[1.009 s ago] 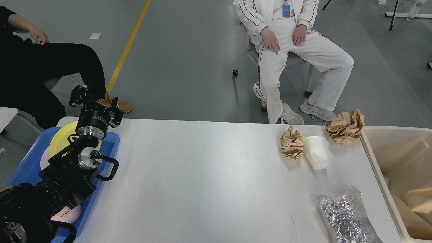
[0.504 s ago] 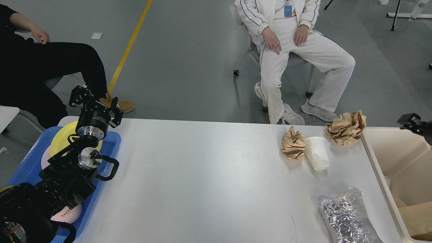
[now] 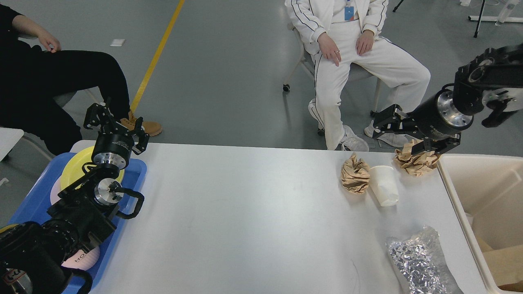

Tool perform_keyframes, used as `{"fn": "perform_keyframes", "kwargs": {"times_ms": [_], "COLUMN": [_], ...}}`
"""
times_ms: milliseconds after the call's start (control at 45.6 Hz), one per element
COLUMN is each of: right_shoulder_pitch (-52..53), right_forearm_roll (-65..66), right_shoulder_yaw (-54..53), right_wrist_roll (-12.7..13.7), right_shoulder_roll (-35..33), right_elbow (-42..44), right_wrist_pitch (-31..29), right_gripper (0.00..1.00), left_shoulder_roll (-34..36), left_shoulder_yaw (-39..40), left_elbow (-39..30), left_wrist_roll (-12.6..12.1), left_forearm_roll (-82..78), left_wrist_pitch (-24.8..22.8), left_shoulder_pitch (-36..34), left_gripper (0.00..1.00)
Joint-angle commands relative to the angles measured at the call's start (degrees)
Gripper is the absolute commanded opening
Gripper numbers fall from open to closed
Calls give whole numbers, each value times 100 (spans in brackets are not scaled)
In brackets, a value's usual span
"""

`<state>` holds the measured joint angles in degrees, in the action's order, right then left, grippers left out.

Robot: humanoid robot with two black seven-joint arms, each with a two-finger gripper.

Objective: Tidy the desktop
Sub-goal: 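Move the right gripper over the crumpled brown paper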

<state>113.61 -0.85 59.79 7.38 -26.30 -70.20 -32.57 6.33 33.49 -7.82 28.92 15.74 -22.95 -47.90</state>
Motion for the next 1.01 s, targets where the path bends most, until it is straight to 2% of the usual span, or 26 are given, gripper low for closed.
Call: {"fn": "perform_keyframes", "kwargs": {"times_ms": [0, 132, 373, 548, 746, 987], "right_shoulder_pitch": [416, 180, -1323, -2053, -2598, -3187], "right_forearm_roll": [-152, -152, -161, -301, -1303, -1058], "right_shoulder_yaw": [-2, -11, -11, -213, -231, -99], "right_wrist_roll": [0, 9, 35, 53, 62, 79], "right_shoulder_roll": [335, 459, 915, 1452, 1759, 2084], "right_elbow": [-178, 111, 1043, 1412, 1852, 1940], "right_wrist_pitch": [-109, 128, 1060, 1192, 1429, 1412], "right_gripper": [100, 100, 100, 100, 100, 100], "left_shoulder_roll": [0, 0, 0, 0, 0, 0], "left_shoulder_yaw": [0, 0, 0, 0, 0, 0], "left_elbow": [0, 0, 0, 0, 0, 0], "left_wrist_roll": [0, 0, 0, 0, 0, 0], "left_forearm_roll": [8, -1, -1, -1, -1, 8], "left_wrist_pitch": [1, 1, 1, 1, 1, 1], "left_shoulder_pitch": [0, 0, 0, 0, 0, 0], "left_gripper": [96, 96, 96, 96, 96, 96]}}
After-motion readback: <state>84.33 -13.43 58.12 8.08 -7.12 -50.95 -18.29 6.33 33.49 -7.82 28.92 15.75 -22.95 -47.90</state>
